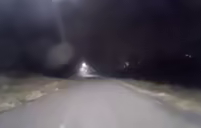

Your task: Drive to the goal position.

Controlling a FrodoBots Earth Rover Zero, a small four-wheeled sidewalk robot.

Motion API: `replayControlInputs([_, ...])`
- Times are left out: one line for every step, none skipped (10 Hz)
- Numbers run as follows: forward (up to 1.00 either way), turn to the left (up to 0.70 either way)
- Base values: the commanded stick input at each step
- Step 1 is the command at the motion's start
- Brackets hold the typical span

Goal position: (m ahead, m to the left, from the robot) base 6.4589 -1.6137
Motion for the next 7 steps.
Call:
replayControlInputs([1.00, 0.07])
replayControlInputs([1.00, 0.04])
replayControlInputs([1.00, 0.04])
replayControlInputs([1.00, 0.04])
replayControlInputs([1.00, 0.04])
replayControlInputs([1.00, 0.04])
replayControlInputs([1.00, 0.04])
